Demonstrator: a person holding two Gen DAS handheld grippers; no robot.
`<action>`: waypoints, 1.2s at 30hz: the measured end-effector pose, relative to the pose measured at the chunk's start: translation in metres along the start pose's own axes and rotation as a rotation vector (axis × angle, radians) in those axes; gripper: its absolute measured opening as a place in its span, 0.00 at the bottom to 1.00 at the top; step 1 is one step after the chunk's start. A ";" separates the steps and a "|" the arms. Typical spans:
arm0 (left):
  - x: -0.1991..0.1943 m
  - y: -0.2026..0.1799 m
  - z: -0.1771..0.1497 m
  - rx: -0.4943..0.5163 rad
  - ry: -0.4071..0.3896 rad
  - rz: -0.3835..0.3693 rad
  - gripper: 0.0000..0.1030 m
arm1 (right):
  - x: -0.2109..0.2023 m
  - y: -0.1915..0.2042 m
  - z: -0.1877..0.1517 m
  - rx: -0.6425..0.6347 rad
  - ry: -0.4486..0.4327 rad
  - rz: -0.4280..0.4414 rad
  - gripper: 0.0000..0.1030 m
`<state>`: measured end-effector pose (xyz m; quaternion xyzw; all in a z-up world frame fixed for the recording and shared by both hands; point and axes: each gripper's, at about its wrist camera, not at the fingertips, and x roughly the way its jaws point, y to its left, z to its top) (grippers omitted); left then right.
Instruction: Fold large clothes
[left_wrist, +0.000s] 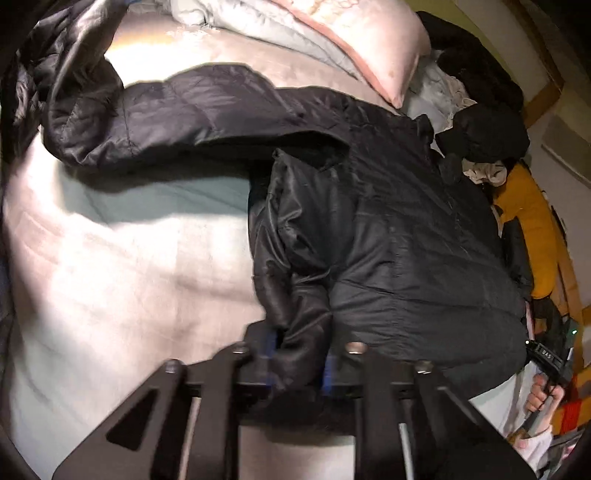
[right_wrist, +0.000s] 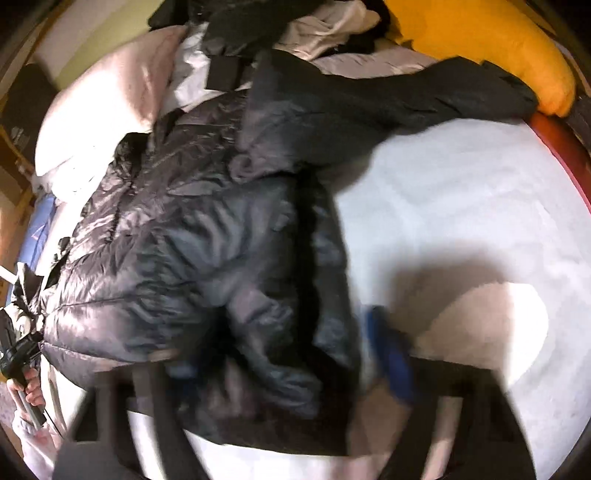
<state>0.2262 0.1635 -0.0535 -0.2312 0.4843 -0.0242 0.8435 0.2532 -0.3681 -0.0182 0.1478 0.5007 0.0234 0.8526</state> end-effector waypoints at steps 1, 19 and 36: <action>-0.013 -0.010 -0.003 0.048 -0.051 0.031 0.08 | -0.001 0.007 0.000 -0.025 -0.007 -0.007 0.14; -0.075 -0.082 -0.044 0.294 -0.140 0.219 0.07 | -0.062 0.042 -0.025 -0.130 -0.172 -0.145 0.10; -0.102 -0.065 -0.074 0.316 -0.188 0.269 0.08 | -0.081 0.052 -0.039 -0.185 -0.144 -0.111 0.08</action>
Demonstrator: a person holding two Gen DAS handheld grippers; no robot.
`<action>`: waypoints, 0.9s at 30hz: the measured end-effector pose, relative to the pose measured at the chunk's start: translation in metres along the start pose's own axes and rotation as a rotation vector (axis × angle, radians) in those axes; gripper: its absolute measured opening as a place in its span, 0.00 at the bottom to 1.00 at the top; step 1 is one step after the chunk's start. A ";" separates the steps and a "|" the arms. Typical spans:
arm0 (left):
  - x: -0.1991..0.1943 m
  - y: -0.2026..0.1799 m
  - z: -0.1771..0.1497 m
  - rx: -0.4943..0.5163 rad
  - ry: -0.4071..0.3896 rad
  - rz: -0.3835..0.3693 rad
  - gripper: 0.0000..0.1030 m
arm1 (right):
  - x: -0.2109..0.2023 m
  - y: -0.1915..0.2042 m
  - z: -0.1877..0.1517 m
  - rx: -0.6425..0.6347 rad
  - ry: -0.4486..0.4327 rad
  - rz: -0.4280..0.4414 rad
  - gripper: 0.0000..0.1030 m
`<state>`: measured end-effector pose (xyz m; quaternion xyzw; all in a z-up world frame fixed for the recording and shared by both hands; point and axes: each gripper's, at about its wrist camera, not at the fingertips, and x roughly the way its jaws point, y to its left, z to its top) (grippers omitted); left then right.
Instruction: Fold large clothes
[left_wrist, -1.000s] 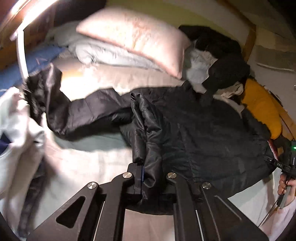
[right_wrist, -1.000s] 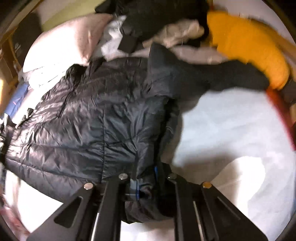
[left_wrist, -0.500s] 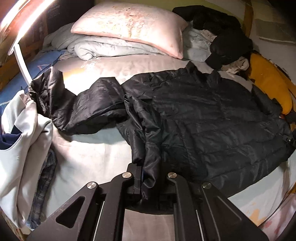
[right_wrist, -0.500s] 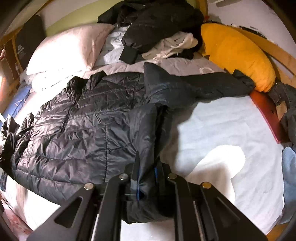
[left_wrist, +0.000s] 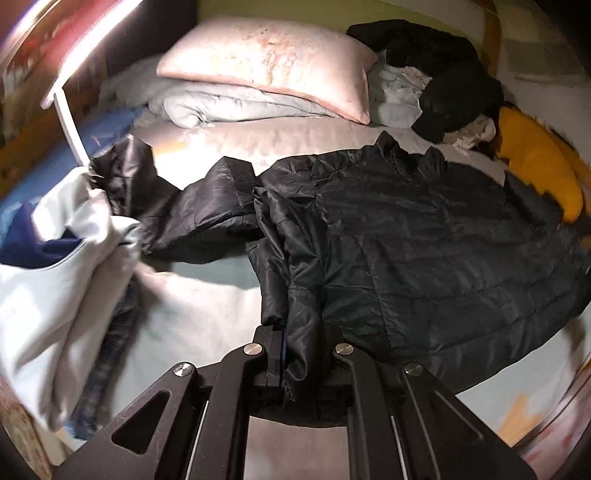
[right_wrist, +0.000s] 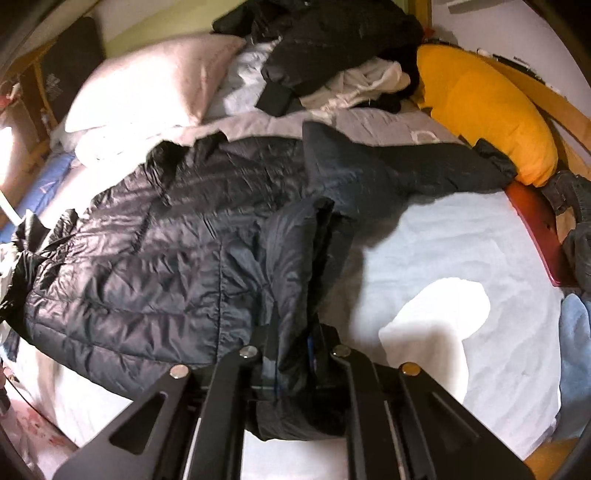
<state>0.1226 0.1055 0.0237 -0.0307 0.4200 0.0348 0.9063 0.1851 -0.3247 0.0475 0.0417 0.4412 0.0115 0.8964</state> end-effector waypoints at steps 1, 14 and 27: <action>0.001 0.002 -0.003 -0.008 0.009 0.001 0.08 | -0.001 0.002 -0.001 -0.007 -0.002 0.004 0.08; -0.014 0.000 0.004 0.020 -0.186 0.105 0.43 | -0.013 0.003 -0.009 -0.006 -0.168 -0.179 0.41; -0.021 -0.008 0.004 0.018 -0.300 0.068 0.78 | -0.028 -0.012 -0.006 0.081 -0.292 0.020 0.70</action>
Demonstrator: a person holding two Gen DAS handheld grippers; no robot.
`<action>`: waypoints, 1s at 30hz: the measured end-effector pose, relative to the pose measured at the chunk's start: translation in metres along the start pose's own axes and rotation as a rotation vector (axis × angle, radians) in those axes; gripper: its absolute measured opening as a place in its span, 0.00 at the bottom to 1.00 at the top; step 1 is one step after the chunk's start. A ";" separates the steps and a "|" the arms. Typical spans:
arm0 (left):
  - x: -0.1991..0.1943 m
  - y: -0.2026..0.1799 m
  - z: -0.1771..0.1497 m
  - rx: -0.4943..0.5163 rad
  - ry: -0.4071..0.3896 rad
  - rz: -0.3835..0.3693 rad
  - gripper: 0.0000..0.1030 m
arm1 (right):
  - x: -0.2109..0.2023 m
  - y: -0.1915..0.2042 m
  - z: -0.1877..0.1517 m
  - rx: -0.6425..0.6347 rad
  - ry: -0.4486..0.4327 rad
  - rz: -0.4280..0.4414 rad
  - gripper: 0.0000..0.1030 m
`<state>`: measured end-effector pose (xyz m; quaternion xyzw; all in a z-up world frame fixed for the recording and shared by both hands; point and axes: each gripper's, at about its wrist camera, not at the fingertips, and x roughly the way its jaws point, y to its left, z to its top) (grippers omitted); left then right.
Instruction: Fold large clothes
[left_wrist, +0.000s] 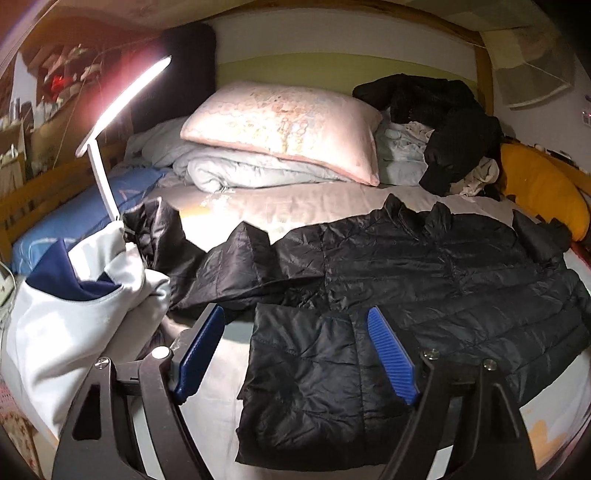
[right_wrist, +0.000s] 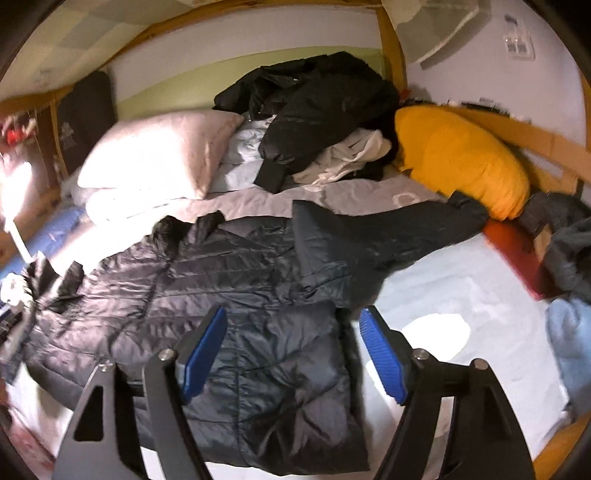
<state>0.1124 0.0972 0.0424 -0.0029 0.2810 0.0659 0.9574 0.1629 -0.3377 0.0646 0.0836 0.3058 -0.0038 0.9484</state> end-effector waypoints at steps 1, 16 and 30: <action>-0.002 -0.003 0.002 0.008 -0.012 0.007 0.80 | 0.000 -0.003 0.001 0.020 0.003 0.006 0.70; -0.013 -0.053 0.085 0.103 -0.240 0.026 1.00 | -0.023 -0.022 0.095 0.149 -0.102 0.081 0.70; 0.077 -0.020 0.041 -0.006 0.044 -0.071 1.00 | 0.144 -0.128 0.063 0.467 0.200 0.083 0.70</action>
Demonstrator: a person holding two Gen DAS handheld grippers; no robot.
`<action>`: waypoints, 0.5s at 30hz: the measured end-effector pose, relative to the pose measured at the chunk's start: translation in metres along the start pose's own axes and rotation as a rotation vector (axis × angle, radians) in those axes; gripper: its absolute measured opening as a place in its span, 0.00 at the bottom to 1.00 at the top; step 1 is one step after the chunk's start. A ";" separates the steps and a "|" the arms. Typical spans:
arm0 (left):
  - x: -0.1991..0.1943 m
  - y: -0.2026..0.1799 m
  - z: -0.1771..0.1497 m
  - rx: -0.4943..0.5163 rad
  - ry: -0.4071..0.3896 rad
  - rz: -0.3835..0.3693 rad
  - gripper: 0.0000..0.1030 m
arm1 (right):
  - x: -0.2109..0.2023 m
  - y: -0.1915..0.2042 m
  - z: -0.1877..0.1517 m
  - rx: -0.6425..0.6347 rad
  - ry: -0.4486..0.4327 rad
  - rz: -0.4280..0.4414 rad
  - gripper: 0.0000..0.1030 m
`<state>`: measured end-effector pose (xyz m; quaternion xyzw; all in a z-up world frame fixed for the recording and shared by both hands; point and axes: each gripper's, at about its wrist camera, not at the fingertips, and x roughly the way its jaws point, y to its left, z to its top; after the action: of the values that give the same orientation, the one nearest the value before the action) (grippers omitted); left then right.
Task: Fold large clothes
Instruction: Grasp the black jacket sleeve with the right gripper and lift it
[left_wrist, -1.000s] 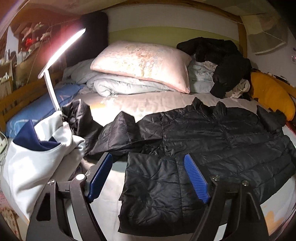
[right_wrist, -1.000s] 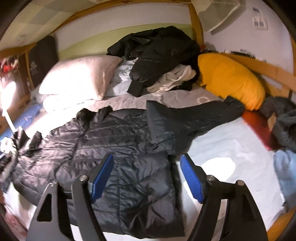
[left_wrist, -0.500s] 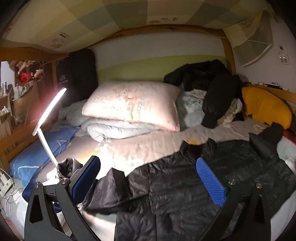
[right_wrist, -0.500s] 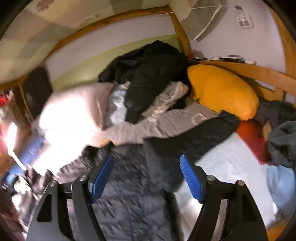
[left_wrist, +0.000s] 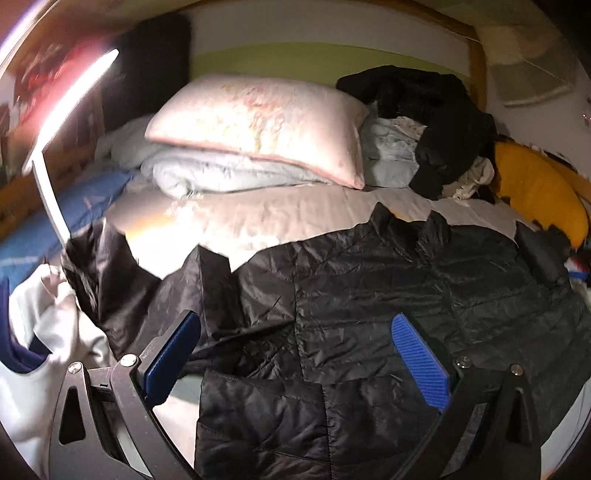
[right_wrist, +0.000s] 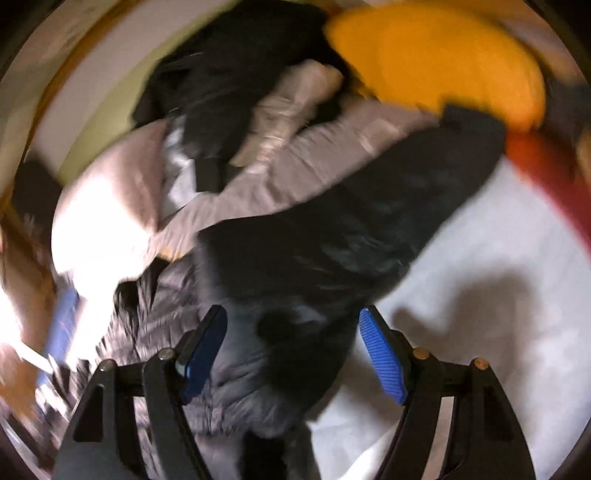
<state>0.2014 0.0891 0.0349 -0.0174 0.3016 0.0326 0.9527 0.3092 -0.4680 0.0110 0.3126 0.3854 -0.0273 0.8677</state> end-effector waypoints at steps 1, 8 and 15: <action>0.003 0.001 -0.001 -0.003 0.004 0.000 1.00 | 0.004 -0.004 0.001 0.015 0.005 -0.004 0.70; 0.030 0.018 -0.012 -0.047 0.058 0.038 1.00 | 0.030 -0.019 0.010 0.010 0.019 -0.044 0.48; 0.019 0.012 -0.010 -0.039 0.029 0.033 1.00 | -0.002 0.007 0.003 -0.097 -0.182 -0.057 0.02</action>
<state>0.2099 0.1019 0.0158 -0.0313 0.3148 0.0537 0.9471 0.3113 -0.4648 0.0177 0.2553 0.3145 -0.0617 0.9122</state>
